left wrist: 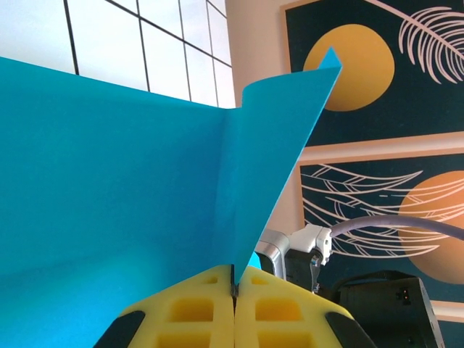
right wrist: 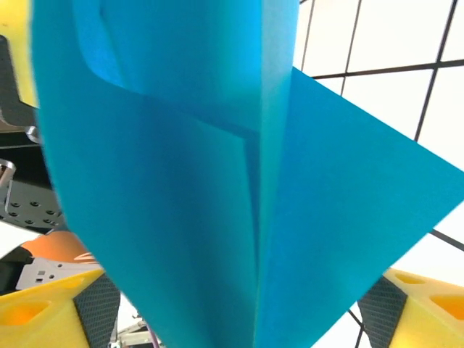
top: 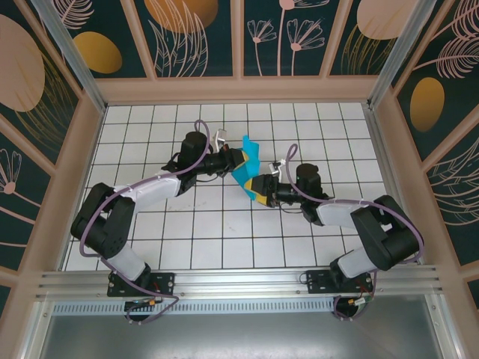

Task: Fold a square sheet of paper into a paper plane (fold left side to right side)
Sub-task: Turn over the paper at the center of the table.

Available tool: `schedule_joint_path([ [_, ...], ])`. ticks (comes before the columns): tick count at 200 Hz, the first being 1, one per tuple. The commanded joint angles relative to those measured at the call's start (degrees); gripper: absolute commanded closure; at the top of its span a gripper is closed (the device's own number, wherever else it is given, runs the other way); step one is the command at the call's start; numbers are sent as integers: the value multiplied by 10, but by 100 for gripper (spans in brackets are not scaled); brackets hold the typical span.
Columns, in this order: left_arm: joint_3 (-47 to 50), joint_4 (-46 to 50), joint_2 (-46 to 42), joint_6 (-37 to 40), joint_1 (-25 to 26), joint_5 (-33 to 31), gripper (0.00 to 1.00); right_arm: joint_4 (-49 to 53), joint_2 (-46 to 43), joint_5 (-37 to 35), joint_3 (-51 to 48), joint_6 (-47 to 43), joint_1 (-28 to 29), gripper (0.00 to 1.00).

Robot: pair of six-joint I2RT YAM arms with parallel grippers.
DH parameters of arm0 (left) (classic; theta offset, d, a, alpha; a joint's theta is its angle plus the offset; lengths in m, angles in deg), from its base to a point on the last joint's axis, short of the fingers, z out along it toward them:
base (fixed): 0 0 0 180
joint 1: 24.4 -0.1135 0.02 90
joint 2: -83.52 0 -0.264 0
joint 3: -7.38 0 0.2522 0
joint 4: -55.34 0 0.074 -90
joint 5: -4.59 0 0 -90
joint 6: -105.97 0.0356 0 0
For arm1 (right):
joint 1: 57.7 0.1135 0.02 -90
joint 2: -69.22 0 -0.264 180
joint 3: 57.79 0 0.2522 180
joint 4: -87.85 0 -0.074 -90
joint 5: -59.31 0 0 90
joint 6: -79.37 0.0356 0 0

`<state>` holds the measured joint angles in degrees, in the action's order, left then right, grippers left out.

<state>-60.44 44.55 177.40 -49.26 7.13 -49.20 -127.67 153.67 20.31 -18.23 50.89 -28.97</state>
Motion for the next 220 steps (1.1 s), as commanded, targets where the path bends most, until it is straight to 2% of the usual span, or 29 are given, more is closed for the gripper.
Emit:
schedule_joint_path([
  [1,-12,-27,-14,-8,3,15,93,-89,-1,-1,-2,38,4,23],
  [27,-5,-39,-12,-16,3,19,93,-107,-4,-4,2,56,4,40],
  [72,3,-44,-17,-19,3,16,93,-90,-23,-19,-8,47,1,57],
  [122,6,-46,-15,-18,3,15,92,-54,-47,-27,-15,23,-5,68],
  [155,10,-45,-17,-17,3,15,92,-47,-58,-27,-24,19,-13,70],
  [220,12,-44,-18,-15,3,17,90,-9,-78,-32,-30,-4,-22,82],
])
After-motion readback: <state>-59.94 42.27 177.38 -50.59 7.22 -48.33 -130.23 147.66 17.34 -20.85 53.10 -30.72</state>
